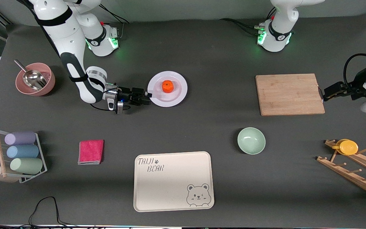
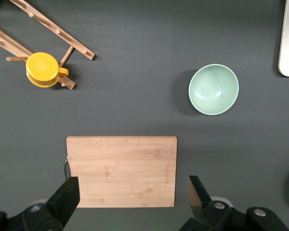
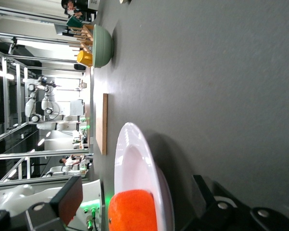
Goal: Place orange and plate with both arms
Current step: 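Grip the rim of the white plate with the right gripper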
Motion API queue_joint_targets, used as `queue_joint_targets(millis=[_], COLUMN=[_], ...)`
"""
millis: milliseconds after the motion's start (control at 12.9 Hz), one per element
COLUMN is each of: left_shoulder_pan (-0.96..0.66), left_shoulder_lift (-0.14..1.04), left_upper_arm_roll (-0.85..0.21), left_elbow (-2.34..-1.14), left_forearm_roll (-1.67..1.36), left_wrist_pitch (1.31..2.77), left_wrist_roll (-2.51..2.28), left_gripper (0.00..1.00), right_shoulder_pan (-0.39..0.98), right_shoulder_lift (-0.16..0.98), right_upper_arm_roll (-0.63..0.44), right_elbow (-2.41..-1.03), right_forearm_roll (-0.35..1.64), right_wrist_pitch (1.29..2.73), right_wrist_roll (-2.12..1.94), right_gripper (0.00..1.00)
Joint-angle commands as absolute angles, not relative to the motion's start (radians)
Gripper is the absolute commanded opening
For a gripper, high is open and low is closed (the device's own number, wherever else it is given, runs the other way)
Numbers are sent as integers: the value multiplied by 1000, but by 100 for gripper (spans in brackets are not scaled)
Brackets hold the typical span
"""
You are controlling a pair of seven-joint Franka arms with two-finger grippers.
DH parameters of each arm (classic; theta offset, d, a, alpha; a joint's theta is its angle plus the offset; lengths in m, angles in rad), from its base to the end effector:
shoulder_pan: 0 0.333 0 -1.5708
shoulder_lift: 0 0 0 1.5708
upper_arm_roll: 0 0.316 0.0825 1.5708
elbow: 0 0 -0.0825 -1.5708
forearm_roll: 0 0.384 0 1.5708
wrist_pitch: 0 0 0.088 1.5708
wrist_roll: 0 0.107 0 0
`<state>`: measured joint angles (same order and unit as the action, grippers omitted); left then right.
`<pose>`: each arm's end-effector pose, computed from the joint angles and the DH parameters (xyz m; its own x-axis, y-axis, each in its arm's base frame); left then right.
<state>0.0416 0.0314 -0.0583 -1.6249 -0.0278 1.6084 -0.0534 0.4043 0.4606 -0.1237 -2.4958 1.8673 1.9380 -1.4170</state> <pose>0.5647 -0.0118 0.5846 0.9981 0.0377 -0.0494 0.0390 -0.9989 0.0269 0.3760 0.1686 0.1004 0.9972 -0.0529 0.0521 0.0301 -0.3527 -0.9353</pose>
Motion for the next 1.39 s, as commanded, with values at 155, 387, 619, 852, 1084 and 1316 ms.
queue_joint_targets(millis=[155,387,619,852,1084,1316], left_shoulder_pan=[6,18,18,11,14,6], left_shoulder_lift=[6,6,6,8,11,17], left_upper_arm_roll=[-40,-40,-38,-41,-43,-43], left_elbow=[-1637,-1631,-1629,-1629,-1629,-1626], left_forearm_roll=[-25,-25,4,31,29,26], left_wrist_pitch=[1580,1562,1549,1548,1548,1551], left_wrist_roll=[-83,-22,32,29,28,18], left_gripper=[100,100,100,100,100,100], right_shoulder_pan=[420,423,423,423,423,422], right_shoulder_lift=[523,534,566,568,574,586], right_upper_arm_roll=[-118,-111,-45,-43,-41,-41], right_elbow=[-2526,-2526,-2519,-2519,-2517,-2513], right_forearm_roll=[1899,1931,2043,2045,2045,2043], right_wrist_pitch=[1914,1916,1921,1924,1924,1922], right_wrist_roll=[-1485,-1494,-1546,-1552,-1565,-1565], right_gripper=[100,100,96,68,39,0])
